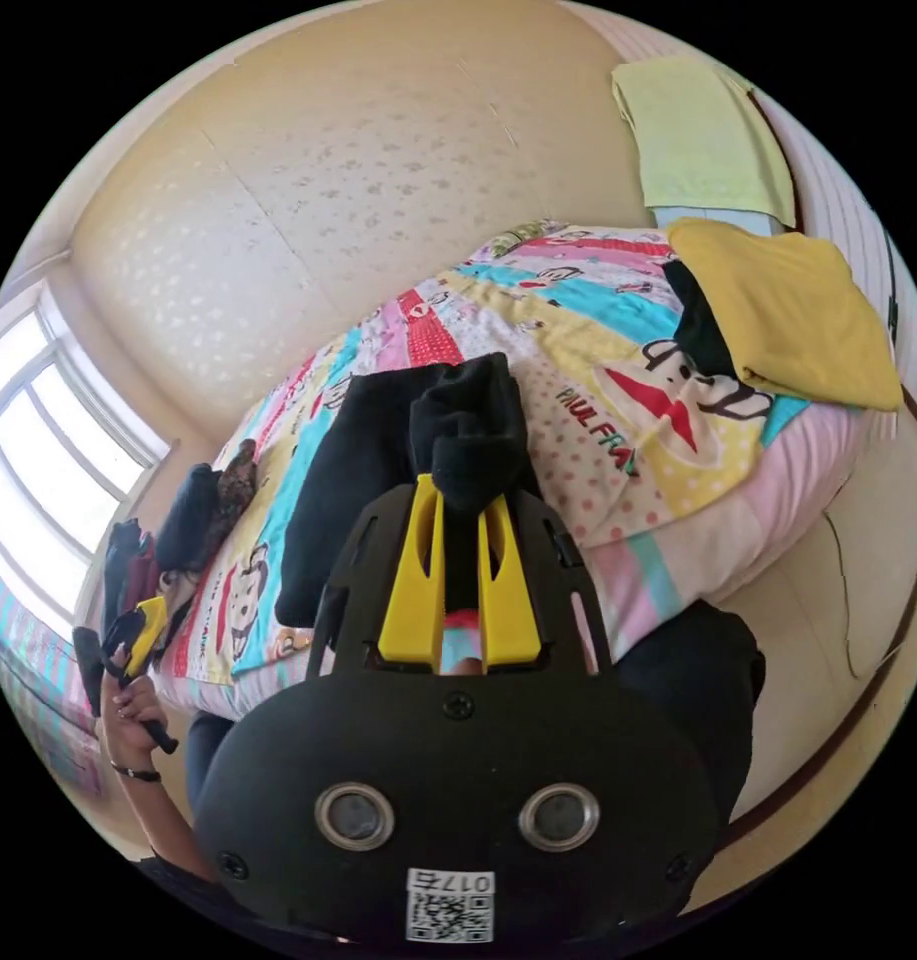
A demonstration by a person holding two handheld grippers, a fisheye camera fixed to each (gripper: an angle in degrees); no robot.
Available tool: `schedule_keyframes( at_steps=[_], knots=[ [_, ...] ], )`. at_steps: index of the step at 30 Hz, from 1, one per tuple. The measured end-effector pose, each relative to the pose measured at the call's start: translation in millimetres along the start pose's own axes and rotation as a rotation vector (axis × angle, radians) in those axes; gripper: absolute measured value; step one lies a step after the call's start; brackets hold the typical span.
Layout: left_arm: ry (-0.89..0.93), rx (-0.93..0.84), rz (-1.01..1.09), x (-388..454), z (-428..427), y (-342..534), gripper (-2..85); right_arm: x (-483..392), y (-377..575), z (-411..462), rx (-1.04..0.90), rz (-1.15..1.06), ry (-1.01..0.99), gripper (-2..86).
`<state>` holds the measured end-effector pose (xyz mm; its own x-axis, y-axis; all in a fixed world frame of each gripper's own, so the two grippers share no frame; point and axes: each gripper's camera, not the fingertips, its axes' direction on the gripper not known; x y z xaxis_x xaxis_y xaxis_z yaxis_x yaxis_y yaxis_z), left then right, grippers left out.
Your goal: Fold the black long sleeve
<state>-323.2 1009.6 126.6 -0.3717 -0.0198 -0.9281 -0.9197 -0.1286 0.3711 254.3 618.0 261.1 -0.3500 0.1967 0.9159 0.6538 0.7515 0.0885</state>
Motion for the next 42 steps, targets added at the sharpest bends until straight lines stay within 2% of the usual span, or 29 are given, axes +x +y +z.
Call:
schedule_keyframes(
  at_steps=[2, 7, 10, 12, 15, 17, 20, 21, 23, 28, 33, 38, 42],
  knots=[
    [-0.003, -0.081, 0.05, 19, 36, 9, 2.3, 0, -11, -8, -0.019, 0.0, -0.002, 5.7],
    [-0.073, -0.141, 0.197, 62, 96, 30, 3.4, -8, -21, -42, 0.073, -0.108, -0.016, 6.0],
    [-0.078, -0.174, 0.25, 83, 135, 38, 4.9, 32, -19, -20, -0.06, -0.035, 0.011, 7.0],
    [-0.052, -0.19, 0.277, 95, 159, 37, 5.2, 71, -21, -29, -0.058, 0.068, -0.187, 8.5],
    [-0.08, -0.192, 0.312, 111, 198, 34, 5.7, 89, -32, -48, -0.065, 0.085, -0.257, 9.9],
    [-0.199, -0.18, 0.349, 113, 238, 41, 5.6, 91, -42, -64, -0.04, 0.058, -0.237, 10.5],
    [-0.37, -0.276, 0.362, 89, 302, 70, 4.1, 89, -64, -97, 0.083, 0.001, -0.07, 10.3],
    [-0.375, -0.223, 0.367, 85, 304, 78, 3.9, 86, -75, -108, 0.148, -0.013, -0.013, 10.4],
    [-0.334, -0.115, 0.346, 73, 304, 100, 3.4, 79, -99, -113, 0.186, -0.059, -0.023, 10.7],
    [-0.31, -0.14, 0.358, 66, 318, 109, 3.5, 54, -177, -58, -0.028, -0.127, -0.077, 13.7],
    [-0.29, -0.134, 0.365, 55, 330, 121, 3.5, 34, -195, 43, -0.31, -0.163, 0.025, 13.0],
    [-0.284, -0.129, 0.368, 46, 343, 131, 3.4, 15, -181, 49, -0.196, -0.278, 0.148, 6.7],
    [-0.27, -0.125, 0.359, 39, 351, 134, 3.0, 0, -204, 48, -0.206, -0.339, 0.153, 4.0]
  ],
)
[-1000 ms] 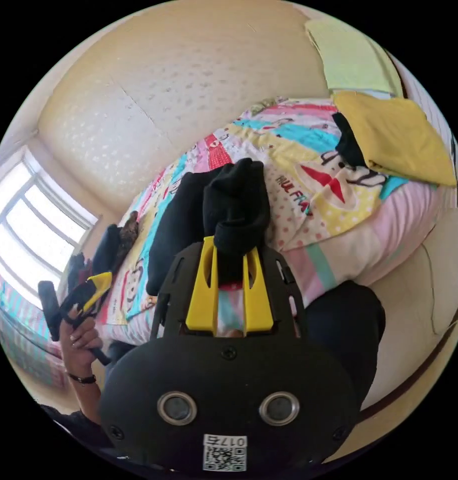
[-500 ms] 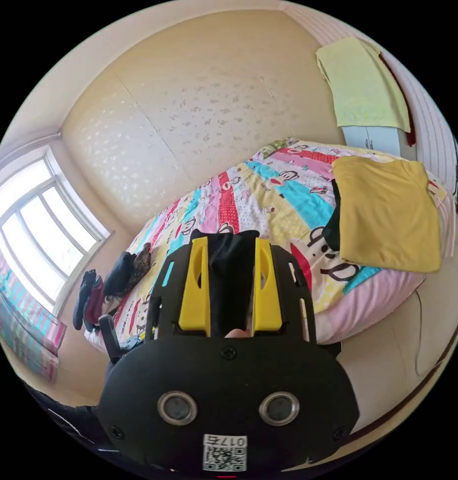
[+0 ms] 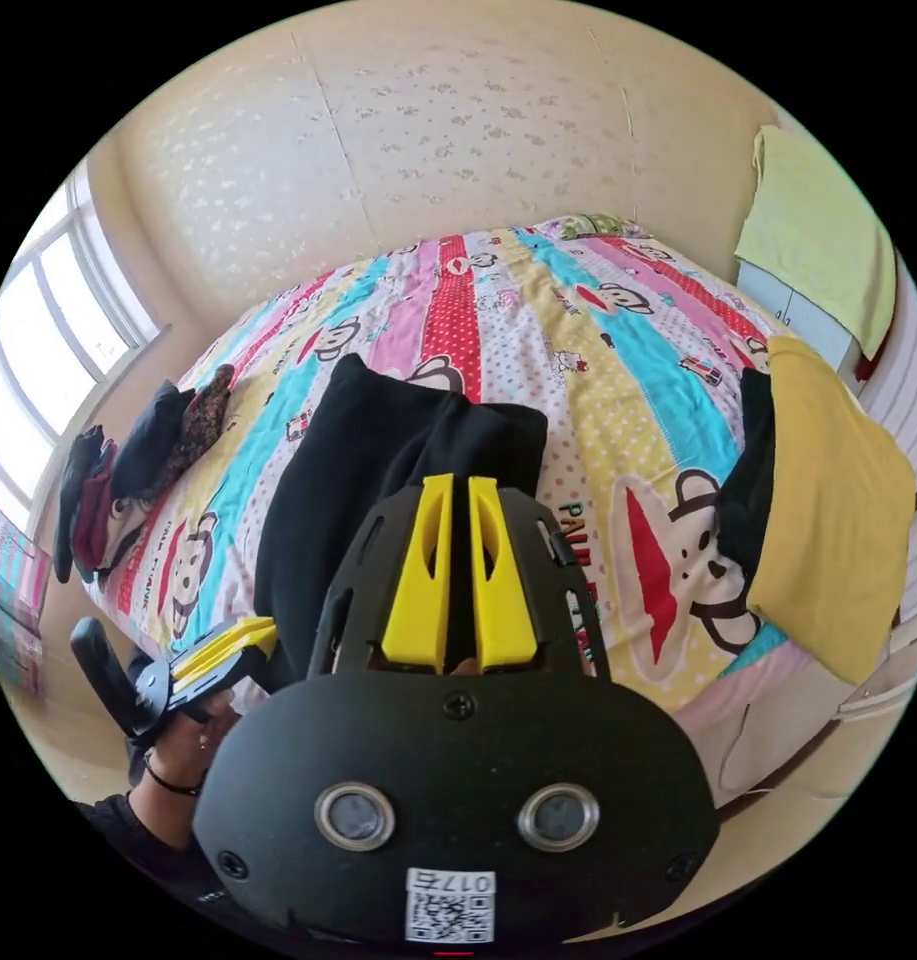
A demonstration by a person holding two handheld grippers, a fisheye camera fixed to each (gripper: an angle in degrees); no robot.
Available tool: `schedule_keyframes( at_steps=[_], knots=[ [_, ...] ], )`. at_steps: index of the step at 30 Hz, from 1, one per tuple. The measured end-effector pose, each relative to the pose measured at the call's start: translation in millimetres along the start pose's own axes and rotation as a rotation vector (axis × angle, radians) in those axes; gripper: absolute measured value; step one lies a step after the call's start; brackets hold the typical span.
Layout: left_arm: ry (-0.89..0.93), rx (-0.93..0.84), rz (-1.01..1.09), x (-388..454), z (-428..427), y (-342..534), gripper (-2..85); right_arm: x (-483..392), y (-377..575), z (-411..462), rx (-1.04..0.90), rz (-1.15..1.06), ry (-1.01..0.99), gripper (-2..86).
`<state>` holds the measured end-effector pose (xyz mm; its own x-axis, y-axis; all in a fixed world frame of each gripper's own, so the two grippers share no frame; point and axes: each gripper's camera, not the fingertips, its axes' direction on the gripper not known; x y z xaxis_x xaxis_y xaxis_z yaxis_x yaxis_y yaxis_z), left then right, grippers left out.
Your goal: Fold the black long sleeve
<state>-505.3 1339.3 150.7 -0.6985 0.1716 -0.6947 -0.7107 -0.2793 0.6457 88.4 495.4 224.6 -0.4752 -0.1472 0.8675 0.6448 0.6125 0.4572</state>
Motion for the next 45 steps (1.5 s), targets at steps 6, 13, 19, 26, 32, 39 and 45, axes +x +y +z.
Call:
schedule_keyframes(
  at_steps=[6, 13, 19, 26, 32, 39, 45],
  knots=[
    [0.037, 0.005, -0.01, -8, 13, 5, 2.0, 35, -8, 52, -0.165, 0.117, -0.063, 4.0],
    [0.039, 0.005, -0.011, -11, 24, 10, 1.6, 44, -6, -25, 0.04, 0.227, -0.219, 5.6],
    [0.009, 0.006, 0.006, -6, 32, 9, 2.5, -29, 24, -27, 0.021, -0.131, -0.134, 6.1],
    [-0.008, -0.004, 0.018, -6, 38, 5, 2.7, -12, 45, 6, -0.107, -0.025, -0.095, 8.9],
    [-0.024, 0.01, -0.014, -7, 38, 0, 3.0, -51, 87, -45, 0.18, -0.152, -0.233, 6.8],
    [0.201, -0.069, -0.066, -35, 14, -18, 5.3, -30, 141, 19, 0.145, -0.106, -0.172, 2.9],
    [0.136, -0.014, -0.052, -57, -25, -31, 13.4, 3, 152, 24, 0.143, -0.008, -0.351, 2.1]
  ],
)
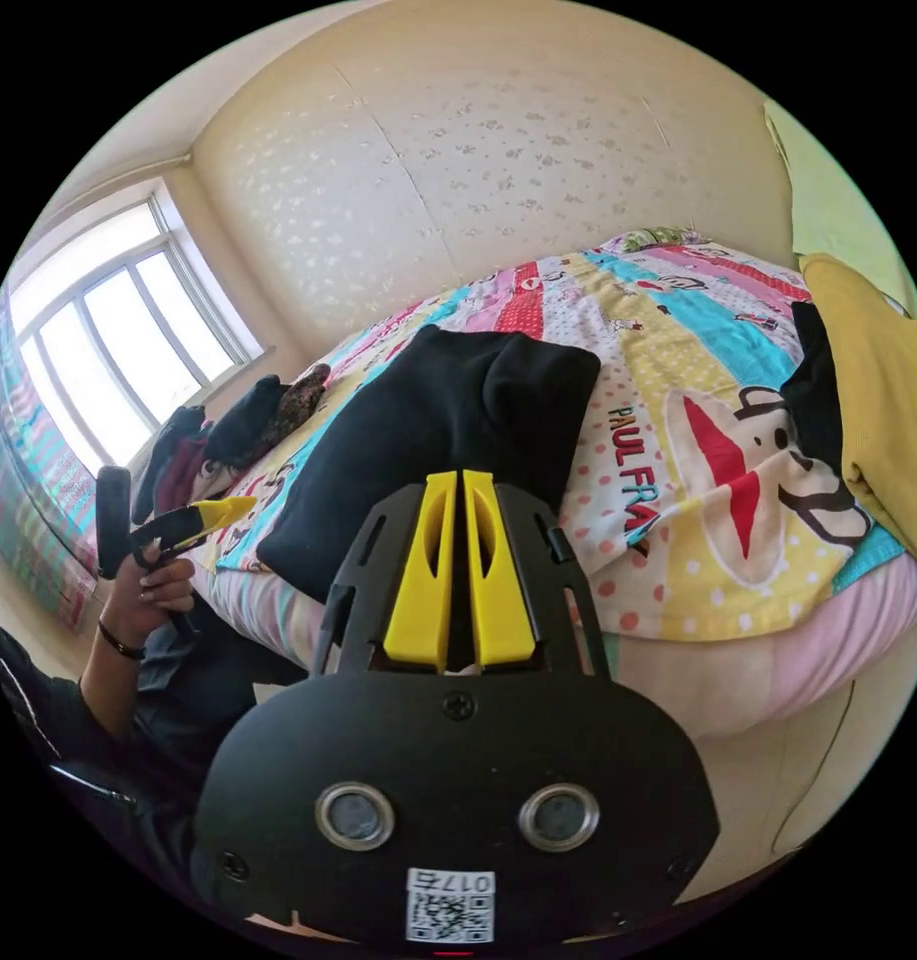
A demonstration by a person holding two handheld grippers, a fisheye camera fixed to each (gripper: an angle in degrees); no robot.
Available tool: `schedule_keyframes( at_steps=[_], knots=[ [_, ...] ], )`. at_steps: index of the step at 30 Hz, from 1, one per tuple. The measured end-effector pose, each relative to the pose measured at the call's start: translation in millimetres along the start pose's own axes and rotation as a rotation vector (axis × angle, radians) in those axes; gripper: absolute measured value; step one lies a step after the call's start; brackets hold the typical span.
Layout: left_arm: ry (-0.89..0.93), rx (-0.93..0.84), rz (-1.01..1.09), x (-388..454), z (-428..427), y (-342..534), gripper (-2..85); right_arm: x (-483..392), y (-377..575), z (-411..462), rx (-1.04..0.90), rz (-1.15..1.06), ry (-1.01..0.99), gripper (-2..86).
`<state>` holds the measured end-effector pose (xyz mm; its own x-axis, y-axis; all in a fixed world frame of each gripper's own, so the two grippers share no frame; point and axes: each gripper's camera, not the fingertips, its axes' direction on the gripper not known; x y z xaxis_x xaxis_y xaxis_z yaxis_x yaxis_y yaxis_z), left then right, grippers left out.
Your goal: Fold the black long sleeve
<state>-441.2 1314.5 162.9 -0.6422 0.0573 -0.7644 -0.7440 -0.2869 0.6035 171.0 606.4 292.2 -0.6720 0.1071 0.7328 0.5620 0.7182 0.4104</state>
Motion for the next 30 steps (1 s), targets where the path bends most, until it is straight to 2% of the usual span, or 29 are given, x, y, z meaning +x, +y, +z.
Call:
schedule_keyframes(
  at_steps=[3, 12, 19, 22, 26, 28, 30],
  knots=[
    [0.105, -0.075, -0.06, -10, 15, -7, 14.0, 4, 7, -2, 0.016, 0.013, -0.016, 2.0],
    [0.048, -0.08, -0.161, -10, 46, -11, 15.8, 26, 24, -11, 0.05, 0.051, -0.082, 2.0],
    [0.085, -0.102, -0.283, -16, 42, -26, 9.1, 33, 30, -20, 0.072, 0.035, -0.069, 3.2],
    [0.101, -0.101, -0.324, -15, 35, -38, 7.8, 35, 26, -42, 0.062, 0.07, -0.116, 5.6],
    [0.213, -0.095, -0.365, -19, 24, -65, 7.0, 22, 30, -85, 0.139, 0.051, -0.324, 15.8],
    [0.275, -0.069, -0.375, -19, 19, -76, 6.9, 9, 35, -95, 0.128, -0.038, -0.292, 17.5],
    [0.307, -0.05, -0.371, -16, 16, -87, 6.8, -7, 45, -100, 0.103, -0.13, -0.171, 18.3]
  ],
)
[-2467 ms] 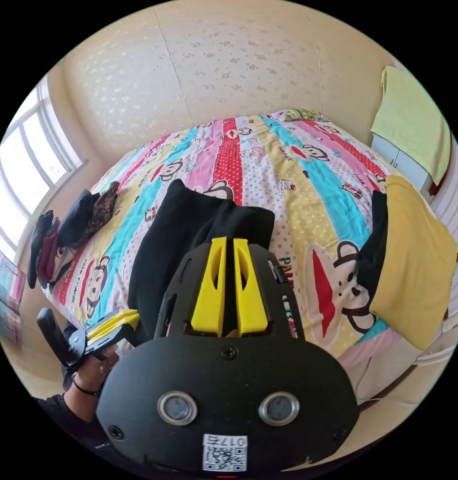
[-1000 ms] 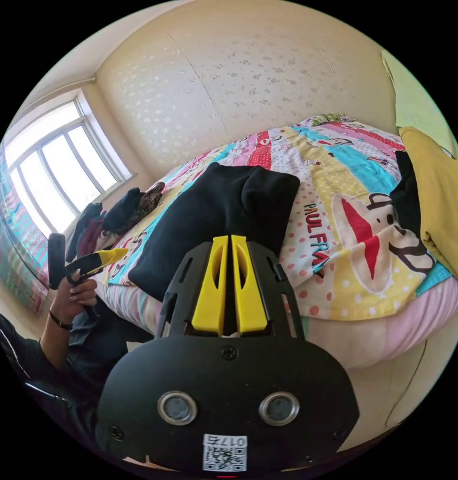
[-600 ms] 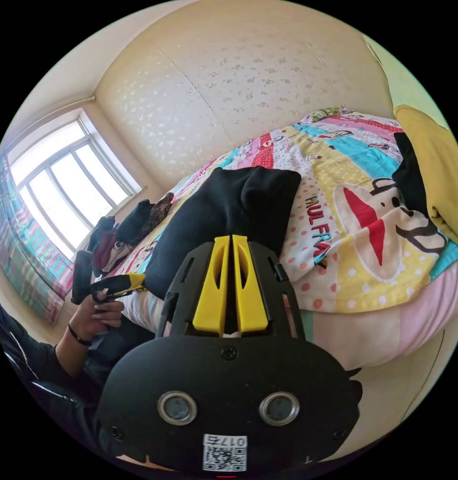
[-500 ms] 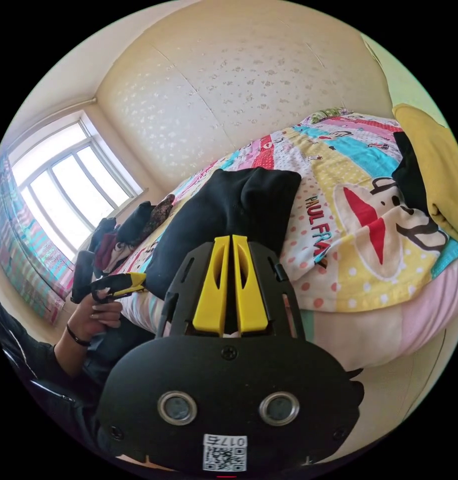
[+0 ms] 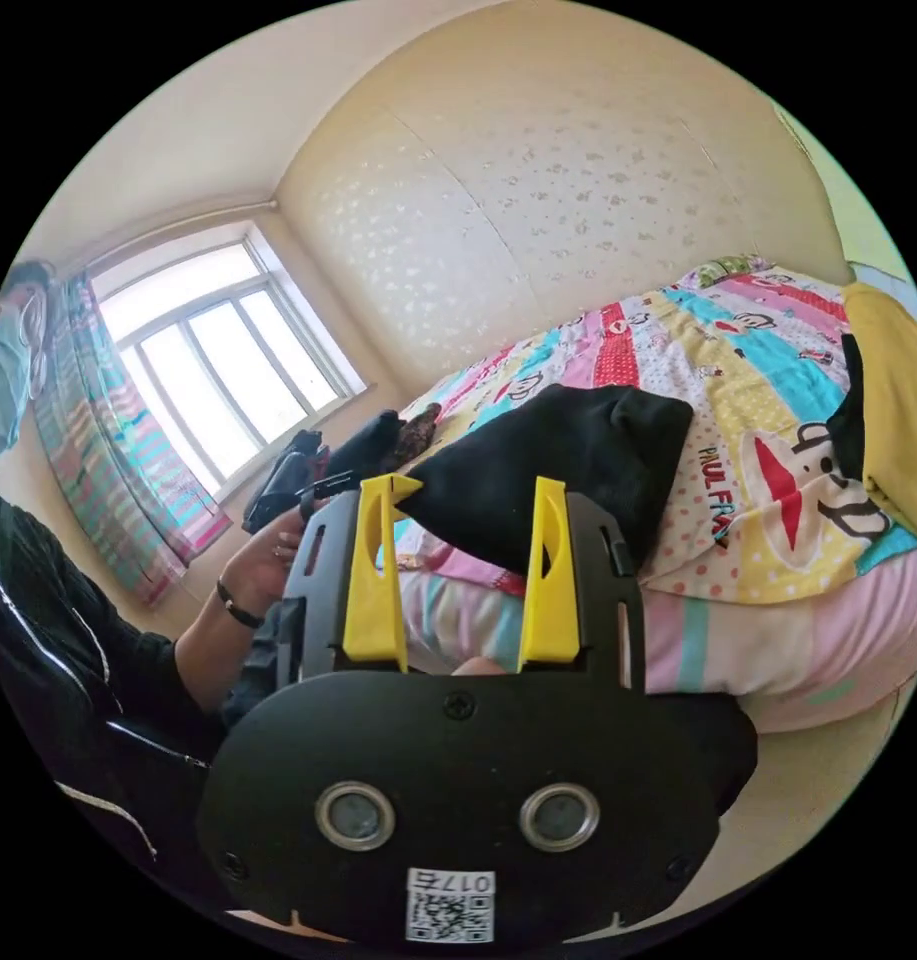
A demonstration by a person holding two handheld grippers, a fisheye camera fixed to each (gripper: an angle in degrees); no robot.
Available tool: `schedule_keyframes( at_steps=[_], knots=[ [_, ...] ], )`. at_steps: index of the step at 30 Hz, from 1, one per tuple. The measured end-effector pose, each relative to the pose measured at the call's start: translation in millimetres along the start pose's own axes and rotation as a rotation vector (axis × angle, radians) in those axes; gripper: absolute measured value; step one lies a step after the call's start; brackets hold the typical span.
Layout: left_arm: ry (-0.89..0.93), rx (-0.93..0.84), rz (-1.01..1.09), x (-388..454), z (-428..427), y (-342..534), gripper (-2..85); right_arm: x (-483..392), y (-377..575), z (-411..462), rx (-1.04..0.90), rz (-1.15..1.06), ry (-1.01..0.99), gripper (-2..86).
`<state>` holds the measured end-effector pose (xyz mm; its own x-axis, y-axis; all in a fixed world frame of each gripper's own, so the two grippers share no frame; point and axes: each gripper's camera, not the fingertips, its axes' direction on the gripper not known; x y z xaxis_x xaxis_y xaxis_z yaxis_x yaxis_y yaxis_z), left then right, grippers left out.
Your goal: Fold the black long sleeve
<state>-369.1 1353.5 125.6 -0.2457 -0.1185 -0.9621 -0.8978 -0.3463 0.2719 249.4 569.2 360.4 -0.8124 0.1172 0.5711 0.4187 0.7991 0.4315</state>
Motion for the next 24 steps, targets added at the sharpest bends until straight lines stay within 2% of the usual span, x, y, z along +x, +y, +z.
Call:
schedule_keyframes(
  at_steps=[2, 4, 6, 12, 15, 18, 20, 24],
  knots=[
    [-0.002, 0.005, 0.029, 13, 0, -10, 6.8, -5, 6, -7, 0.041, 0.017, 0.033, 18.4],
    [0.002, 0.012, 0.039, 20, 1, -17, 6.7, 0, 14, -21, 0.154, 0.131, -0.065, 18.1],
    [0.025, 0.022, 0.031, 23, 1, -22, 6.7, 21, 30, -26, 0.294, 0.374, -0.286, 18.3],
    [0.055, 0.035, 0.017, 25, 0, -32, 6.7, 77, 63, 10, 0.397, 0.893, -0.583, 21.6],
    [0.055, 0.04, 0.001, 21, -1, -32, 6.7, 99, 67, 29, 0.36, 1.044, -0.622, 23.3],
    [0.058, 0.051, -0.02, 16, -1, -30, 6.6, 118, 63, 32, 0.418, 1.074, -0.653, 24.0],
    [0.053, 0.053, -0.032, 13, -1, -29, 6.7, 132, 57, 25, 0.461, 1.09, -0.611, 23.9],
    [0.066, 0.046, -0.05, 7, -1, -32, 6.7, 166, 39, 12, 0.418, 1.145, -0.53, 21.2]
  ],
)
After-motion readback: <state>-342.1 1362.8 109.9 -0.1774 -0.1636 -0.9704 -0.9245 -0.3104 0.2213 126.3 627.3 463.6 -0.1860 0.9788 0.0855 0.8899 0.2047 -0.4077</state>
